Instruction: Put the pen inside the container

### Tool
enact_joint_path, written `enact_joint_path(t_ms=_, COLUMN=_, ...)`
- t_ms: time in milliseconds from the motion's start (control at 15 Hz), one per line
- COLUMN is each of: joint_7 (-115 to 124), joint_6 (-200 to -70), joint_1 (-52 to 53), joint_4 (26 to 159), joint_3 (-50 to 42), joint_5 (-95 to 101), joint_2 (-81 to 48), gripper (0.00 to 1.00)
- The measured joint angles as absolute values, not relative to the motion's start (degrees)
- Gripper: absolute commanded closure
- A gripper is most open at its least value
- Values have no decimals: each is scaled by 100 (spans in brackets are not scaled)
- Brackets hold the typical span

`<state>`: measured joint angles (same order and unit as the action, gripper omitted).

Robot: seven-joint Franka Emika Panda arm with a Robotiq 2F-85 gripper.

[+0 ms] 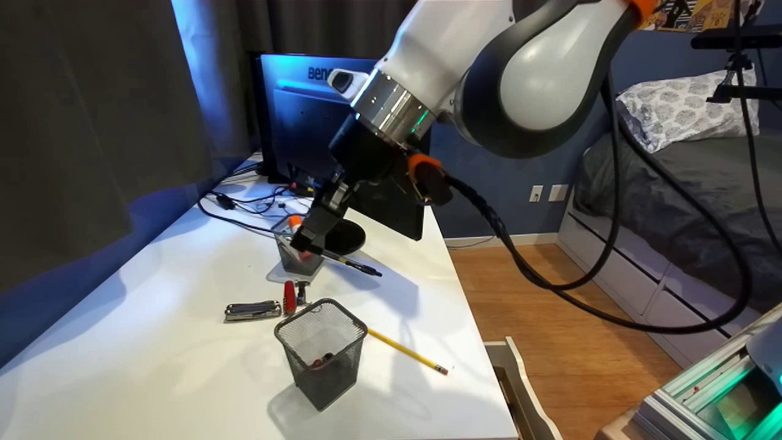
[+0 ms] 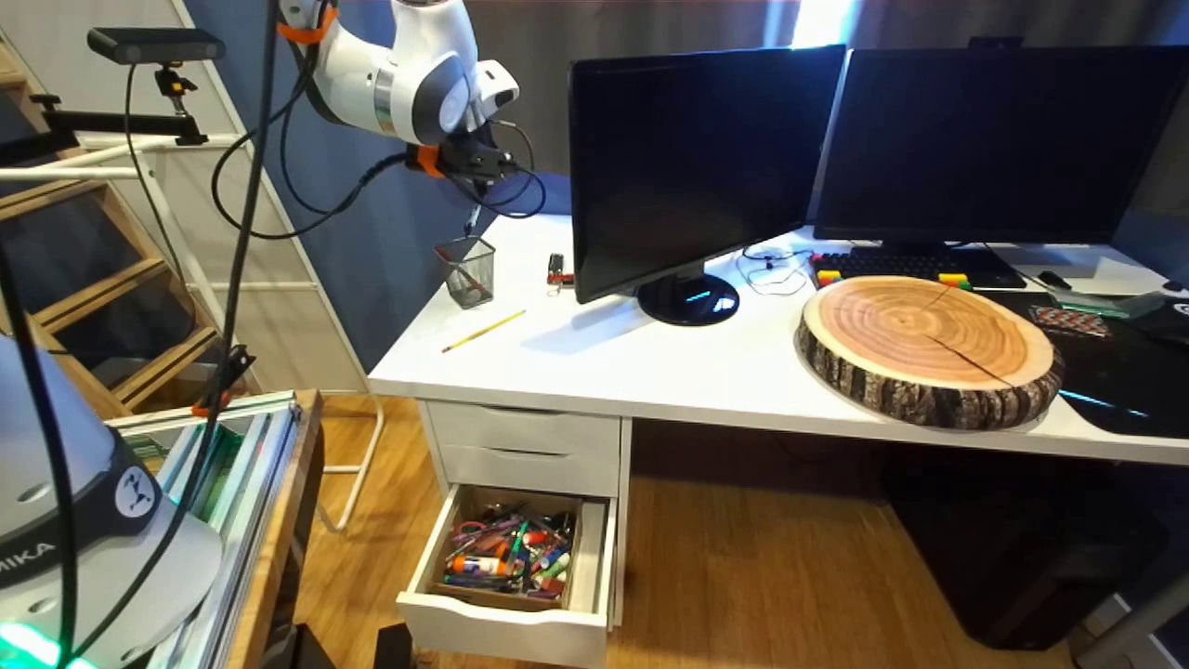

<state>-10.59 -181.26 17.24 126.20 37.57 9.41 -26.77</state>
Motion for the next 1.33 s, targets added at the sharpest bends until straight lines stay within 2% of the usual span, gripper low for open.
enact_joint_path(t_ms=200, joint_7=-1591, joint_6=-18777, joint_1=785, joint_4=12858, joint_3=4728, joint_5=1152, joint_2=-2962, gripper=97)
enact_joint_path(t_ms=467, joint_7=-1953, joint_6=-19703, joint_1=28, joint_4=13076, joint_3=5313, joint_5=2003, joint_2=-3728, gripper=97)
enact_joint_path(t_ms=867, joint_7=-1938, joint_6=-20208, joint_1=-372, joint_4=13061, joint_3=5356, joint_5=3524, joint_2=-4938, gripper=97)
enact_joint_path(t_ms=1333, joint_7=-1999, joint_6=-20545, joint_1=-506, joint_4=12848, joint_3=5405, joint_5=4148, joint_2=-5684, gripper=97)
